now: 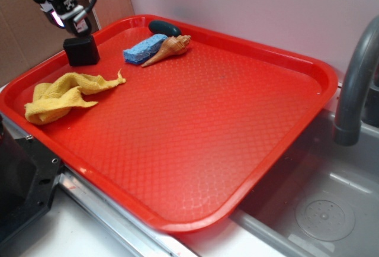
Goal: Grab the black box.
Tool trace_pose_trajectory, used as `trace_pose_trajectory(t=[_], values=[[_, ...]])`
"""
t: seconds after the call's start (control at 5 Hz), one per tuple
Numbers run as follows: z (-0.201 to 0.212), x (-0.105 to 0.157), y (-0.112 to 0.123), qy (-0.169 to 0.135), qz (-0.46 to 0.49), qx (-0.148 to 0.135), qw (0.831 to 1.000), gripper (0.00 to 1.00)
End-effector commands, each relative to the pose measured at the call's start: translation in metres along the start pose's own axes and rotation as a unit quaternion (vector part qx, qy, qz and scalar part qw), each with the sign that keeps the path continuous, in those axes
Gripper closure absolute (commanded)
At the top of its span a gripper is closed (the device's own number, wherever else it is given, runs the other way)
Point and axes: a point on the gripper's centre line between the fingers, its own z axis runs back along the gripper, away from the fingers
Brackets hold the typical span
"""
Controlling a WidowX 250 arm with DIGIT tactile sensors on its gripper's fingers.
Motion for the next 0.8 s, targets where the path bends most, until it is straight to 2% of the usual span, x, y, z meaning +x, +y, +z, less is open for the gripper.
trace_pose_trajectory(t=[0.0, 0.2, 0.4, 0.6], values=[[-0.002, 0.032, 0.016, 0.099, -0.278, 0.129, 0.947, 0.0], [-0.006, 0.034, 0.009, 0.089, -0.396, 0.135, 0.904, 0.0], [-0.013, 0.031, 0.003, 0.074, -0.47, 0.131, 0.87, 0.0], [-0.018, 0.015, 0.005, 0.069, -0.462, 0.123, 0.875, 0.0]])
